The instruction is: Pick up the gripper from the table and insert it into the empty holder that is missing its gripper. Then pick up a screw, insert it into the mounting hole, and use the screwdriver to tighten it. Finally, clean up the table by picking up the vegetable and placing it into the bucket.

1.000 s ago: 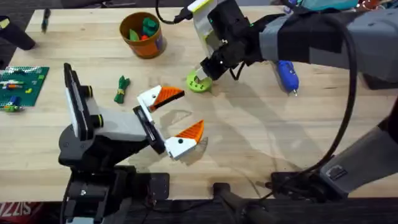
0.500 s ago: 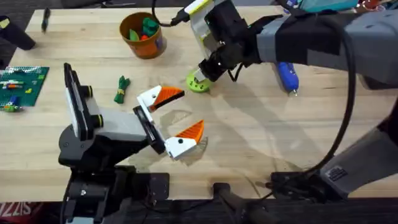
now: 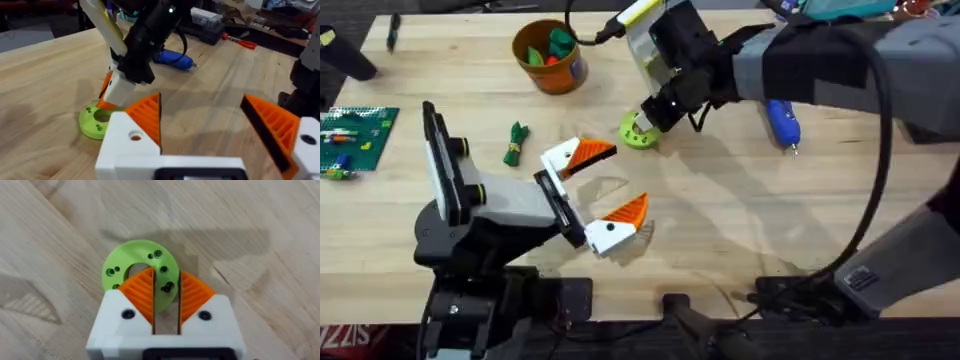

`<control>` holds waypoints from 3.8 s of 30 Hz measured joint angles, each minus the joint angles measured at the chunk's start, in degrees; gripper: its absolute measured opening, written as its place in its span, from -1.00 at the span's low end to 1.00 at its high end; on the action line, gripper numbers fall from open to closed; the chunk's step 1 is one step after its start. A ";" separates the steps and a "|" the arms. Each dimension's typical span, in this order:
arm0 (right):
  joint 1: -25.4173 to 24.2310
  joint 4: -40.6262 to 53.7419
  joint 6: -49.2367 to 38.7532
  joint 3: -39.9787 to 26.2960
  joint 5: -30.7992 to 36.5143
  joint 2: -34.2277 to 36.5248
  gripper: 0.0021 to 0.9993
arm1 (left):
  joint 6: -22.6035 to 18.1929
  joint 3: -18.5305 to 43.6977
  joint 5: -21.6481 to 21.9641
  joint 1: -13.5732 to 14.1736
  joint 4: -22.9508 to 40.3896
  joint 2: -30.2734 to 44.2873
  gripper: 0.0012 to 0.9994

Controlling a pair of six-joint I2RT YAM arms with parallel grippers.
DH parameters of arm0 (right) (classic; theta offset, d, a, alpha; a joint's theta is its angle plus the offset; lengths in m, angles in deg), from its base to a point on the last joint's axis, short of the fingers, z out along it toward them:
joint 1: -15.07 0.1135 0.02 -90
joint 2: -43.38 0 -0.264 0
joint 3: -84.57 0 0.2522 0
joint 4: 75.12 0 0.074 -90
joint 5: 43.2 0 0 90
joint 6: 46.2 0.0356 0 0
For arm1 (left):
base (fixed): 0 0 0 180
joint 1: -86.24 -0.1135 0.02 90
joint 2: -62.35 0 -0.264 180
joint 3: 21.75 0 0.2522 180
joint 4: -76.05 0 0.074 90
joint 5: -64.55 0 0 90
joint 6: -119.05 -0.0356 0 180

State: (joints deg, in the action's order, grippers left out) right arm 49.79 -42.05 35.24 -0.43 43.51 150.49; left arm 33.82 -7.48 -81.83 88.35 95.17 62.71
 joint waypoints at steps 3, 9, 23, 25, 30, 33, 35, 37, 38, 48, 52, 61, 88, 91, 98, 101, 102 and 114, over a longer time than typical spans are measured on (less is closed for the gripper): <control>0.00 0.13 0.00 0.00 0.22 0.00 -0.64 | 0.00 0.00 -0.01 0.00 0.01 0.00 0.97; -0.02 0.09 -0.01 0.00 1.15 0.00 -0.87 | 0.00 0.00 -0.02 0.00 0.01 0.00 0.97; -0.07 0.02 0.00 -0.02 1.77 0.00 -1.00 | 0.00 0.00 -0.01 0.00 0.00 0.00 0.97; -0.07 0.03 0.00 -0.02 1.77 0.00 -1.00 | 0.00 0.00 0.00 0.00 0.01 0.00 0.97; -0.05 0.96 0.00 -0.44 1.76 0.00 -1.00 | 0.00 0.00 -0.02 0.00 0.01 0.00 0.97; 0.00 2.96 0.00 -1.70 1.65 0.00 -1.00 | 0.00 0.00 -0.02 0.00 0.01 0.00 0.97; 0.00 4.87 0.00 -2.86 1.43 0.00 -1.00 | 0.00 0.00 -0.02 0.00 0.01 0.00 0.97; 0.04 6.60 0.00 -4.10 1.28 -0.02 -1.00 | 0.00 0.00 -0.02 0.00 0.01 0.00 0.97; 0.04 7.21 0.00 -4.63 1.24 -0.02 -1.00 | 0.00 0.00 -0.02 0.00 0.01 0.00 0.97; 0.04 9.51 0.00 -7.89 0.85 -0.02 -1.00 | 0.00 0.00 -0.02 0.00 0.01 0.00 0.97; 0.04 11.13 0.00 -7.91 0.85 -0.02 -1.00 | 0.00 0.00 -0.01 0.00 0.01 0.00 0.97; 0.04 12.33 0.00 -7.91 0.83 -0.02 -0.75 | 0.00 0.00 -0.02 0.00 0.01 0.00 0.97; 0.02 11.98 -0.02 -8.11 1.26 3.65 -0.87 | 0.00 0.00 -0.02 0.00 0.01 0.00 0.98; -0.04 11.63 0.00 -8.11 1.61 3.65 -0.99 | 0.00 0.00 -0.02 0.00 0.01 0.00 0.97; -0.02 11.38 -0.02 -8.11 1.75 3.65 -1.00 | 0.00 0.00 0.00 0.02 0.01 0.00 0.97; -0.02 11.64 -0.01 -8.19 1.75 3.65 -1.00 | 0.00 0.00 -0.01 0.00 0.01 0.00 0.97; -0.02 12.03 -0.02 -8.43 1.75 3.65 -1.00 | 0.00 0.00 -0.02 0.00 0.01 0.00 0.97; 0.52 17.49 0.00 -13.20 0.63 -0.48 -1.00 | 0.00 0.00 0.00 0.00 0.01 0.00 0.97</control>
State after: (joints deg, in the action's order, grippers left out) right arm 50.32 -24.56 35.24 -13.63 44.14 150.01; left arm 33.82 -7.48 -81.83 88.35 95.18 62.71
